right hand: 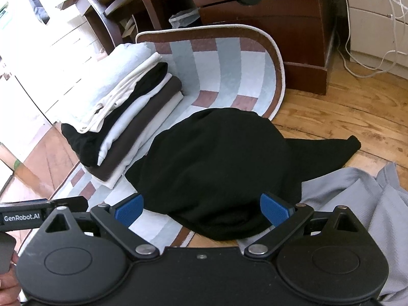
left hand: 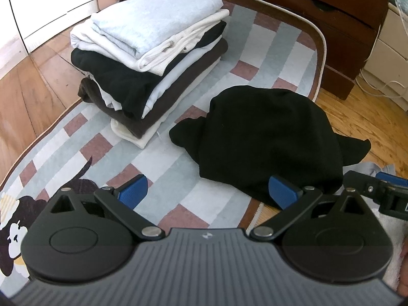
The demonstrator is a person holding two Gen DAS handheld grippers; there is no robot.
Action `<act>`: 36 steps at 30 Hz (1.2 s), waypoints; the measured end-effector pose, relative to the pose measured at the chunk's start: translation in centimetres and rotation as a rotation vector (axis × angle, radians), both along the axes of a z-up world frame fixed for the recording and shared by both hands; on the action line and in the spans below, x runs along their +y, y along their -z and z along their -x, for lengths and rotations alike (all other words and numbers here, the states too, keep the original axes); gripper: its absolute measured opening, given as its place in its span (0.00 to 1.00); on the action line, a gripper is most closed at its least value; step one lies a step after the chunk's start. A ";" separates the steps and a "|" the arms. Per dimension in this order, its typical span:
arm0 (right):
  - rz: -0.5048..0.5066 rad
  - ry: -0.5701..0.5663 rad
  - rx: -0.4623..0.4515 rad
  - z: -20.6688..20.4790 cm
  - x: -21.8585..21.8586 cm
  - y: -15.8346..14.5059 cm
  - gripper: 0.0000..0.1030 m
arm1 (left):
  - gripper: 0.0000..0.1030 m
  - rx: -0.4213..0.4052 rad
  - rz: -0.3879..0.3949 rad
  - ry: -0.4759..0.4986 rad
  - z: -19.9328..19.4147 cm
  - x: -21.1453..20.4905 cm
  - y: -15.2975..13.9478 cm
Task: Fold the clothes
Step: 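Reach both grippers toward the crumpled black sweater on the rug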
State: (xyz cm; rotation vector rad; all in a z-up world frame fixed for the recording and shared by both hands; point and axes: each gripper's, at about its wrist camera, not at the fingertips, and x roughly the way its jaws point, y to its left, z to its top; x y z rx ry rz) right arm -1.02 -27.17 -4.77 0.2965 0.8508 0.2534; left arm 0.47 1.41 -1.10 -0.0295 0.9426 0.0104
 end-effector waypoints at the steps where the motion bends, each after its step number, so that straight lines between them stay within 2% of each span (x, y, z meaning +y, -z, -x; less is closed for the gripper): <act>1: -0.005 -0.002 0.003 0.0 -0.1 0.1 0.97 | 1.00 0.001 0.001 0.000 0.0 0.0 0.0; 7: -0.041 -0.005 0.020 0.0 -0.9 0.8 0.97 | 1.00 0.003 0.019 -0.001 -0.1 0.2 0.2; 10: -0.058 0.007 0.044 -0.2 -0.8 0.5 0.97 | 1.00 -0.018 0.069 0.011 -0.2 0.7 0.7; 13: -0.061 -0.009 0.106 -2.2 -1.1 0.0 0.97 | 1.00 -0.071 0.143 0.054 -0.1 1.6 1.3; 15: -0.078 0.004 0.134 -4.2 -1.8 -0.4 0.97 | 0.99 -0.079 0.148 0.080 -0.6 2.4 1.6; 18: -0.006 0.078 0.203 -8.1 -1.9 -0.4 0.98 | 0.97 -0.072 0.214 0.087 -1.9 4.5 2.6; 21: -0.021 0.080 0.264 -12.2 -1.1 0.9 0.98 | 0.91 -0.057 0.294 0.078 -3.2 6.5 4.0; 25: 0.003 0.187 0.287 -15.1 -0.6 3.1 0.98 | 0.82 -0.058 0.299 0.085 -4.5 8.7 6.1; 27: -0.004 0.279 0.239 -14.8 -0.7 4.7 0.98 | 0.81 -0.069 0.309 0.108 -4.9 9.3 7.2; 28: -0.005 0.309 0.262 -14.7 -0.8 5.8 0.97 | 0.81 -0.074 0.315 0.120 -5.1 9.5 7.7; 29: -0.017 0.323 0.328 -15.0 -1.1 6.8 0.96 | 0.81 -0.074 0.322 0.130 -5.3 9.6 8.2; 32: -0.064 0.395 0.304 -15.2 -2.9 7.1 0.94 | 0.81 -0.062 0.361 0.154 -5.9 9.4 10.0; 34: -0.050 0.398 0.296 -15.9 -3.5 7.3 0.94 | 0.81 -0.054 0.406 0.168 -6.5 9.2 11.0; 36: -0.056 0.361 0.352 -16.6 -3.5 8.7 0.94 | 0.81 -0.040 0.455 0.164 -7.4 9.2 12.1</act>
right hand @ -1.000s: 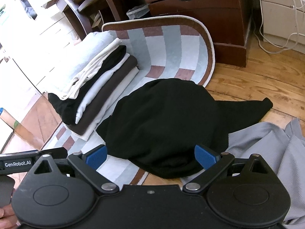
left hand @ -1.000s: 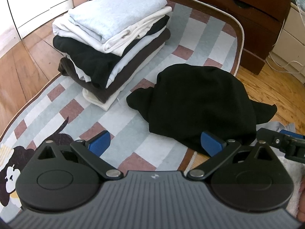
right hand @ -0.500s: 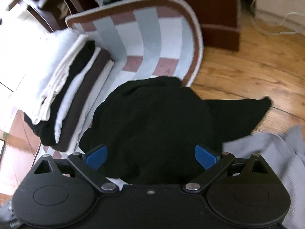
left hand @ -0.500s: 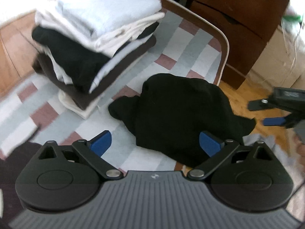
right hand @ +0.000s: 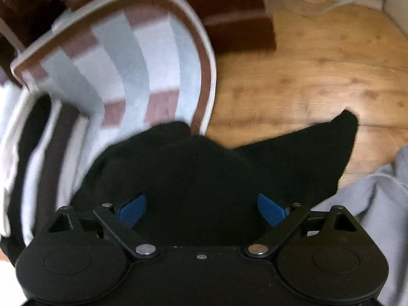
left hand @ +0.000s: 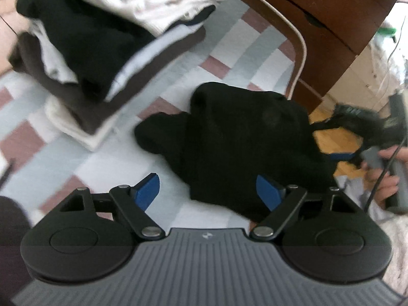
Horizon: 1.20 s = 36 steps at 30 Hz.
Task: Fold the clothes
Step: 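Reach both grippers toward the crumpled black sweater on the rug, then grasp the black sweater with the left gripper while the right gripper grasps it too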
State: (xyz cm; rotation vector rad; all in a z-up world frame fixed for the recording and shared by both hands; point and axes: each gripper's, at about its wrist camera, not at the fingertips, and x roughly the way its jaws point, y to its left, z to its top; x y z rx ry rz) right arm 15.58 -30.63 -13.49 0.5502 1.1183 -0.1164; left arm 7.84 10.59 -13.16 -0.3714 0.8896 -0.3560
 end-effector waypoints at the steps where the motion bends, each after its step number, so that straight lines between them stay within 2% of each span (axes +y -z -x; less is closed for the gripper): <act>1: -0.060 -0.024 0.042 -0.7 0.2 1.3 0.90 | 0.81 0.010 0.024 -0.001 -0.5 0.0 0.5; 2: -0.133 -0.052 0.088 -1.2 0.7 2.6 0.85 | 0.81 0.020 0.048 -0.001 -1.0 0.0 1.0; 3: -0.194 -0.072 0.120 -1.6 1.1 3.6 0.66 | 0.81 0.030 0.056 -0.006 -1.3 0.1 1.5; 4: -0.232 -0.086 0.141 -1.9 1.4 4.1 0.55 | 0.81 0.041 0.060 -0.012 -1.6 0.2 2.0; 5: -0.255 -0.103 0.152 -2.2 1.8 4.4 0.53 | 0.81 0.053 0.064 -0.018 -1.9 0.3 2.5; 7: -0.210 -0.152 0.115 -2.3 2.7 3.3 0.38 | 0.81 0.067 0.083 -0.027 -2.1 0.6 3.2; 8: -0.204 -0.186 0.086 -2.2 3.2 2.6 0.35 | 0.81 0.070 0.102 -0.033 -1.9 0.8 3.3; 10: -0.284 -0.243 0.029 -2.0 4.0 1.4 0.26 | 0.81 0.074 0.145 -0.048 -1.6 1.2 3.5; 14: -0.490 -0.343 -0.071 -1.6 5.3 -0.7 0.23 | 0.81 0.038 0.202 -0.045 -0.5 1.4 2.6; 19: -0.615 -0.446 -0.121 -0.7 8.3 -1.6 0.19 | 0.81 -0.138 0.166 0.050 1.9 0.7 -1.5; 23: -0.689 -0.517 -0.132 -0.1 9.1 -1.5 0.17 | 0.81 -0.208 0.141 0.108 3.0 0.1 -3.7; 27: -0.702 -0.597 -0.120 0.2 10.7 -1.6 0.15 | 0.86 -0.175 0.125 0.114 2.7 -0.4 -3.7; 29: -0.720 -0.638 -0.117 0.2 11.7 -1.6 0.15 | 1.00 -0.120 0.137 0.086 2.2 -0.5 -2.7; 31: -0.732 -0.664 -0.103 0.1 12.8 -1.2 0.15 | 1.00 -0.053 0.136 0.058 1.6 -0.5 -1.5; 33: -0.751 -0.693 -0.086 0.0 13.9 -0.7 0.15 | 0.96 -0.043 0.134 0.046 1.6 -0.3 -0.7; 34: -0.740 -0.716 -0.090 0.2 14.2 -0.8 0.15 | 0.90 -0.042 0.132 0.042 1.7 -0.2 -0.4; 35: -0.725 -0.735 -0.097 0.4 14.4 -1.0 0.15 | 0.66 -0.060 0.128 0.039 2.1 0.0 -0.3; 36: -0.703 -0.741 -0.114 0.3 14.4 -1.3 0.15 | 0.42 -0.057 0.077 0.010 2.3 0.2 -0.3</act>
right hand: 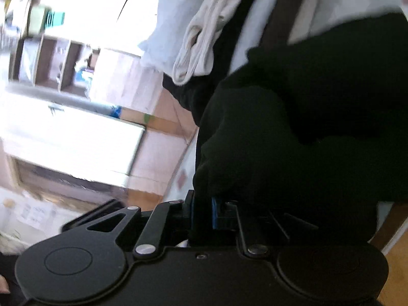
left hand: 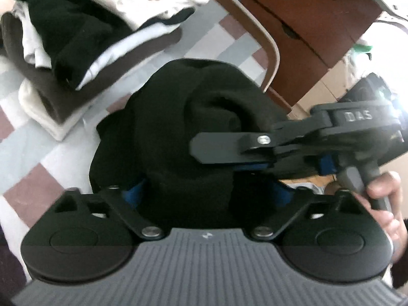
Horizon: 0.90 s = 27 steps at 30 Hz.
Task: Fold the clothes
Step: 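Grasp the black sweater with the left gripper while the right gripper grasps it too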
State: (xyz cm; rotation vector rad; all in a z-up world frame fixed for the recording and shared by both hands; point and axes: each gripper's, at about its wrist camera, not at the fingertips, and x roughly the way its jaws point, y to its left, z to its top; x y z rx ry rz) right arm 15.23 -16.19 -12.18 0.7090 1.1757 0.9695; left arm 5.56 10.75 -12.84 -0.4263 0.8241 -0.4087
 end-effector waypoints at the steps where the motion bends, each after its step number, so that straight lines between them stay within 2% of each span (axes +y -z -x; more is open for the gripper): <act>1: -0.007 0.010 -0.008 -0.1 -0.5 -0.3 0.19 | 0.27 0.014 -0.063 -0.039 0.2 0.2 -0.1; 3: -0.037 0.051 -0.022 -0.3 -1.8 -1.0 0.22 | 0.25 0.014 -0.078 -0.083 0.5 1.2 -0.4; 4: -0.050 0.087 -0.037 -0.3 -3.0 -1.5 0.28 | 0.24 0.013 -0.078 -0.102 0.7 1.8 -0.6; 5: -0.062 0.139 -0.058 0.3 -4.6 -2.4 0.35 | 0.24 0.012 -0.078 -0.122 0.9 2.4 -0.8; 7: -0.073 0.260 -0.097 0.7 -7.3 -3.6 0.63 | 0.24 -0.002 -0.102 -0.156 1.1 3.4 -1.2; 9: -0.030 0.364 -0.123 0.6 -10.0 -3.7 0.73 | 0.24 -0.014 -0.109 -0.200 1.4 4.8 -1.6; 10: 0.007 0.406 -0.126 0.6 -11.3 -3.6 0.78 | 0.24 -0.021 -0.088 -0.221 1.6 5.7 -1.7; 12: 0.068 0.451 -0.077 0.4 -13.2 -2.3 0.79 | 0.24 -0.013 -0.056 -0.248 1.8 6.9 -1.6; 14: 0.060 0.452 0.019 -0.2 -11.6 -1.1 0.79 | 0.24 0.000 -0.051 -0.254 1.9 7.1 -1.2; 15: 0.020 0.441 0.066 -0.4 -9.0 -0.5 0.80 | 0.24 0.006 -0.050 -0.255 2.0 7.2 -1.0; 18: -0.152 0.371 0.239 -1.6 -6.4 2.1 0.85 | 0.24 0.018 -0.048 -0.252 2.1 7.2 -0.5; 19: -0.162 0.351 0.264 -2.4 -3.9 1.9 0.86 | 0.24 0.017 -0.049 -0.249 2.3 7.2 -0.4; 20: -0.135 0.331 0.255 -2.0 -3.2 2.2 0.86 | 0.24 0.015 -0.052 -0.246 2.5 7.2 -0.3; 21: -0.084 0.318 0.201 -1.7 -2.2 2.0 0.86 | 0.24 0.010 -0.057 -0.242 2.7 7.2 -0.3; 23: -0.002 0.271 0.067 -1.0 -0.7 1.1 0.55 | 0.23 -0.008 -0.068 -0.230 3.2 7.1 -0.7; 24: 0.006 0.236 0.014 -1.0 -0.3 0.7 0.27 | 0.23 -0.021 -0.075 -0.221 3.6 7.1 -1.0; 25: 0.001 0.208 -0.032 -0.9 0.0 0.3 0.22 | 0.23 -0.035 -0.081 -0.212 3.9 7.0 -1.3; 27: -0.089 0.194 -0.078 -0.2 -0.3 -0.8 0.21 | 0.23 -0.056 -0.087 -0.204 4.6 7.2 -2.2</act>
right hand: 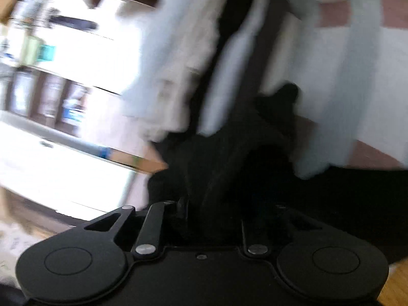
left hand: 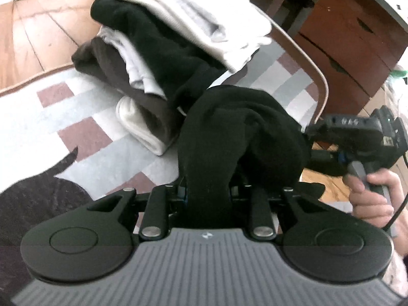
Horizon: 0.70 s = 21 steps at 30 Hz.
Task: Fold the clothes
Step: 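Grasp the black sweater with the left gripper while the right gripper grasps it too, then lift the sweater with both grippers and shake it out in the air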
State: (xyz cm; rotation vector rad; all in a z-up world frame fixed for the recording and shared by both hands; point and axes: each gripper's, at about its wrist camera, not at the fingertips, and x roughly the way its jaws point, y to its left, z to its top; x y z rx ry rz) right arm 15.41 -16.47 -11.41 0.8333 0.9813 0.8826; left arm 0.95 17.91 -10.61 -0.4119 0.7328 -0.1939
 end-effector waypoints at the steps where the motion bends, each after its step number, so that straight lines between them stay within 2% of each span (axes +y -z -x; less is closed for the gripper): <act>1: -0.038 -0.009 -0.025 0.4 -0.3 -0.6 0.20 | 0.23 -0.016 -0.007 0.003 0.5 0.1 -0.6; 3: -0.084 -0.025 -0.074 0.9 -0.5 -1.7 0.19 | 0.23 -0.051 -0.031 0.011 1.6 0.1 -2.1; 7: -0.092 -0.067 -0.101 2.5 -0.6 -3.2 0.19 | 0.23 -0.105 -0.099 0.025 4.5 -0.2 -4.8; 10: -0.078 -0.119 -0.126 3.8 0.3 -4.9 0.16 | 0.23 -0.114 -0.093 0.015 7.2 0.4 -5.6; 13: -0.064 -0.178 -0.211 5.7 1.0 -7.5 0.12 | 0.23 -0.085 -0.076 -0.015 9.7 1.6 -5.5; 15: -0.025 -0.221 -0.293 7.3 1.8 -9.0 0.12 | 0.23 -0.060 -0.078 -0.040 11.3 2.4 -5.0; 18: 0.086 -0.269 -0.358 8.0 4.8 -10.3 0.12 | 0.21 -0.034 -0.104 -0.072 13.0 3.6 -4.3; 20: 0.137 -0.284 -0.360 8.0 6.6 -10.1 0.12 | 0.08 -0.033 -0.113 -0.118 14.0 4.8 -4.3; 21: 0.159 -0.290 -0.359 8.0 7.3 -9.9 0.11 | 0.08 -0.038 -0.106 -0.142 14.3 5.6 -4.5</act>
